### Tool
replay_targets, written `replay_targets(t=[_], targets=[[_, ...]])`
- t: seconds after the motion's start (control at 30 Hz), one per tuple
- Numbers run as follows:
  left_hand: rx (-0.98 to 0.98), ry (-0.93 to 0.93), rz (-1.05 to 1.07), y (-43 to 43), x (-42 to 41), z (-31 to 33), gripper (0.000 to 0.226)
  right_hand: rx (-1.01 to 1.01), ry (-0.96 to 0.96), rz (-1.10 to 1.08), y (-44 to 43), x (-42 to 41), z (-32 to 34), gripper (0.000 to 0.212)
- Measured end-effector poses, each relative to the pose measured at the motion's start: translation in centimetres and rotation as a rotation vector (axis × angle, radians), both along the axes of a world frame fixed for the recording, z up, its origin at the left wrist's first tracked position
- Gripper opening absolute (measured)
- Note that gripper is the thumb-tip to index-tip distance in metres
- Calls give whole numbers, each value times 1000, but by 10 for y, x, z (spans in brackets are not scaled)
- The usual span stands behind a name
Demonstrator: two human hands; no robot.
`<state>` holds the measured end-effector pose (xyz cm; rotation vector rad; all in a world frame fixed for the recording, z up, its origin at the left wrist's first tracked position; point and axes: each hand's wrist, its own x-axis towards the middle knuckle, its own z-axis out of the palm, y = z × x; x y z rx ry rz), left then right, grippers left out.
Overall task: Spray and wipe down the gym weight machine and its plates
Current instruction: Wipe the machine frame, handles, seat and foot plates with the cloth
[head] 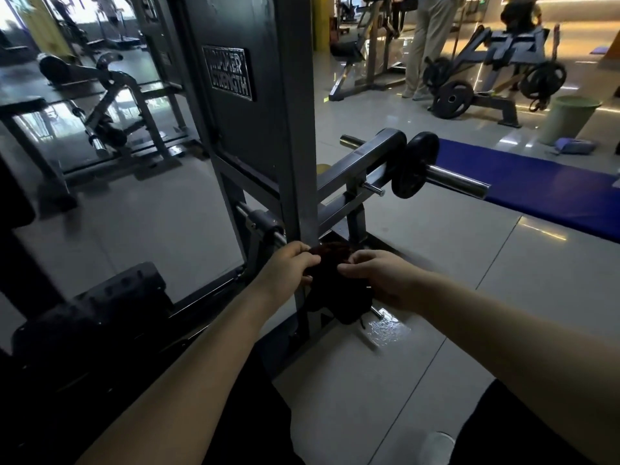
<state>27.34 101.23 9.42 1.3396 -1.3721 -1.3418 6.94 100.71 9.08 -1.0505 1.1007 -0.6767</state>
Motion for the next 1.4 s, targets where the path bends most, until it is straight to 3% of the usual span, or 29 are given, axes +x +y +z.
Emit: replay_targets(t=[0.1, 0.2, 0.3, 0.37, 0.5, 0.57, 0.7, 0.83, 0.93, 1.07, 1.27, 1.4], targets=[[117, 221, 13, 0, -4, 3, 26, -7, -76, -38, -3, -4, -1, 3], [61, -4, 70, -2, -7, 0, 24, 13, -109, -80, -3, -8, -2, 14], [72, -130, -7, -7, -7, -9, 37, 8, -86, -125, -5, -7, -5, 19], [51, -201, -72, -6, -8, -12, 27, 46, -59, -155, -8, -6, -8, 20], [-30, -243, 2, -5, -12, -15, 15, 81, 4, -23, -6, -10, -5, 55], [-68, -281, 10, -5, -14, -13, 19, 4, 53, 66, -4, -12, -6, 51], [-151, -429, -45, -5, -13, 0, 24, -172, 222, 12, -10, -9, -14, 18], [-172, -502, -85, -9, -12, 5, 22, -301, 408, -29, -12, -8, -10, 17], [-117, -524, -192, -9, -7, 6, 34, -283, 357, -116, -17, -8, -5, 16], [-29, -574, -228, -4, 2, -4, 20, -205, 250, -185, -20, -16, 3, 19], [-8, -308, -64, -2, 10, 5, 7, -202, 147, -151, -19, -18, 7, 16], [-113, -300, -133, 1, 18, 17, 51, -223, -20, -104, -13, -14, 26, 21]])
